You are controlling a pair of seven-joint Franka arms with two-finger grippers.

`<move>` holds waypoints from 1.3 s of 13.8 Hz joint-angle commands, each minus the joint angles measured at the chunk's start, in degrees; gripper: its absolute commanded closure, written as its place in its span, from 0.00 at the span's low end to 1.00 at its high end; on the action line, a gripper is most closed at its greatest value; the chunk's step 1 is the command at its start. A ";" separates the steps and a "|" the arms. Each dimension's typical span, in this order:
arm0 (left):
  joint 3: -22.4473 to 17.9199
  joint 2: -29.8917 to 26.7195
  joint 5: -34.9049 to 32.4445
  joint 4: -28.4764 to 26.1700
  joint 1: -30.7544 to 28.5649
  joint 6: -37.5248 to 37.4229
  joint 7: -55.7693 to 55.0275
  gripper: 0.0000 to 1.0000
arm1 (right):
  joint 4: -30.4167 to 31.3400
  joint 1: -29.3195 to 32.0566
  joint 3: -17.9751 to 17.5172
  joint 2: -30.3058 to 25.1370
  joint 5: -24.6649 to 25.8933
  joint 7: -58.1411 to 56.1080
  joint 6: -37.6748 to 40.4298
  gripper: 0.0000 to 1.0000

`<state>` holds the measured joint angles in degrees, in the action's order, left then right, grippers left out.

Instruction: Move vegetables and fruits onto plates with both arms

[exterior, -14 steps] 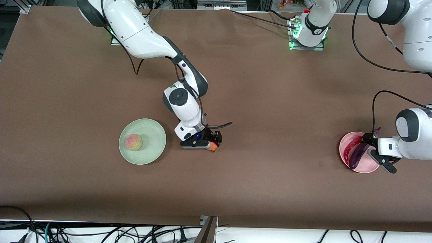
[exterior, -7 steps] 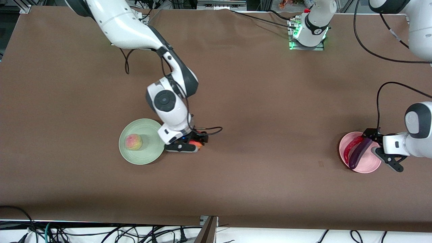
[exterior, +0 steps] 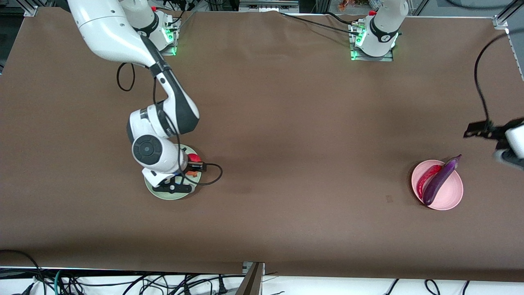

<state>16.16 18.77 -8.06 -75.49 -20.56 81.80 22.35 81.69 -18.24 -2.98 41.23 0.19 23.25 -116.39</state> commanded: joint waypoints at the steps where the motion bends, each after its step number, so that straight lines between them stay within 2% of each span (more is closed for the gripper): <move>1: 0.45 -9.17 2.86 -2.56 -0.62 -5.92 -6.59 0.00 | 3.12 0.05 -0.01 -1.24 0.25 -0.31 0.38 0.84; 3: 0.45 -15.57 3.49 -4.65 -0.62 -9.19 -10.56 0.00 | 3.39 0.14 1.22 -0.81 0.51 -0.31 0.02 0.84; 5: 0.46 -22.08 4.36 -9.21 -0.97 -9.38 -10.83 0.00 | 3.39 0.66 1.84 -0.02 0.51 -0.48 -0.68 0.84; 7: 0.11 -22.82 6.11 -11.78 -1.14 -8.41 -11.97 0.00 | 4.00 1.01 1.93 0.25 0.69 -0.66 -1.99 0.84; 10: 0.10 -22.29 6.74 -17.75 -1.76 -0.87 -12.07 0.00 | 6.63 1.19 1.93 0.34 0.78 -0.75 -6.21 0.82; 11: 0.10 -21.51 6.74 -17.41 -1.67 -0.24 -12.15 0.00 | 6.55 1.28 1.93 0.34 0.78 -0.84 -6.22 0.64; 12: 0.10 -20.80 6.91 -16.98 -1.67 -0.06 -12.24 0.00 | 6.29 1.54 1.93 0.25 0.78 -0.92 -6.13 0.20; 13: -0.07 -20.71 8.05 -16.88 -1.85 -0.06 -12.33 0.00 | 6.03 1.89 1.93 -0.10 0.86 -1.19 -6.04 0.00; 15: -0.07 -20.62 9.37 -16.88 -2.37 -0.06 -12.42 0.00 | 4.80 2.51 2.10 -1.41 0.78 -5.21 -5.17 0.00; 18: 0.10 -19.66 9.55 -15.92 -2.29 0.03 -12.33 0.00 | 3.56 4.09 2.45 -8.51 0.78 -9.70 2.37 0.00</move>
<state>15.97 -1.11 0.21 -92.37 -22.47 81.60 10.31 84.49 -15.50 -0.32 39.12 0.40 16.56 -119.27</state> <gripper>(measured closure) 0.000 0.000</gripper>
